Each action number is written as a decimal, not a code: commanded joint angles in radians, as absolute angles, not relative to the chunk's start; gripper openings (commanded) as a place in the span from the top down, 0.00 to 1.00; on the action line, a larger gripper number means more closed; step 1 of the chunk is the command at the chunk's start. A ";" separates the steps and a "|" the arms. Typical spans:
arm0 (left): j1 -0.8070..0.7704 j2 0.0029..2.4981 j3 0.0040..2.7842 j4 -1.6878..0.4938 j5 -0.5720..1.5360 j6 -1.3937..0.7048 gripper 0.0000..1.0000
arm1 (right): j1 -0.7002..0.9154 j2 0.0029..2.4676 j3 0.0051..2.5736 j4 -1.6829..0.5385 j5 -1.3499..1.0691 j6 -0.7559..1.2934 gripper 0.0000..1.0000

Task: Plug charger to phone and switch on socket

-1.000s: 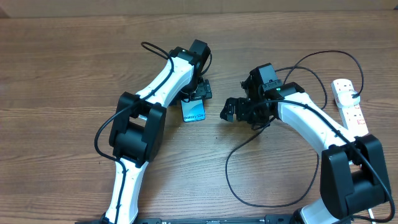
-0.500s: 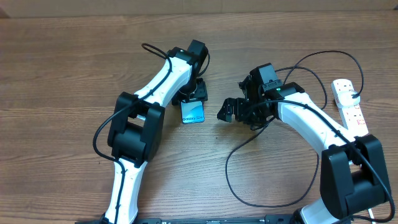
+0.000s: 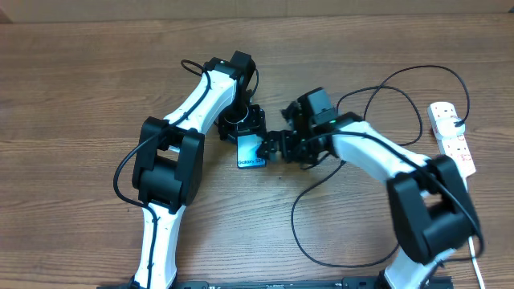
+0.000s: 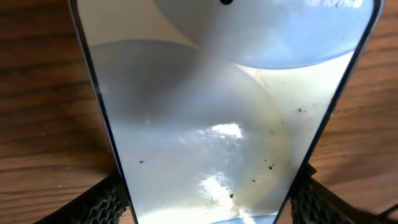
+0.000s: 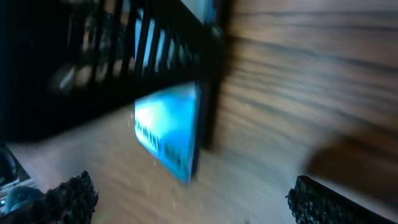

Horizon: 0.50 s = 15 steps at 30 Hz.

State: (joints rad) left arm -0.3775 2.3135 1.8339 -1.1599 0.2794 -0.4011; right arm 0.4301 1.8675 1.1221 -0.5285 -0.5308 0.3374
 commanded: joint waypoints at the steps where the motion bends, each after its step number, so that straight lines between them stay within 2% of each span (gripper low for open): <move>1: -0.378 2.335 1.803 -1.170 0.344 -0.341 0.31 | 0.464 1.950 1.117 -0.445 -0.552 0.444 0.00; 6: -0.378 2.335 1.803 -1.177 0.345 -0.332 0.29 | 0.496 2.039 1.117 -0.291 -0.620 0.480 0.00; 8: -0.378 2.335 1.803 -1.177 0.345 -0.332 0.27 | 0.508 2.058 1.117 -0.255 -0.647 0.480 0.05; 12: -0.378 2.335 1.803 -1.175 0.345 -0.333 0.17 | 0.522 2.065 1.117 -0.250 -0.645 0.479 0.16; 15: -0.378 2.335 1.803 -1.169 0.345 -0.333 0.06 | 0.522 2.065 1.117 -0.247 -0.640 0.479 0.24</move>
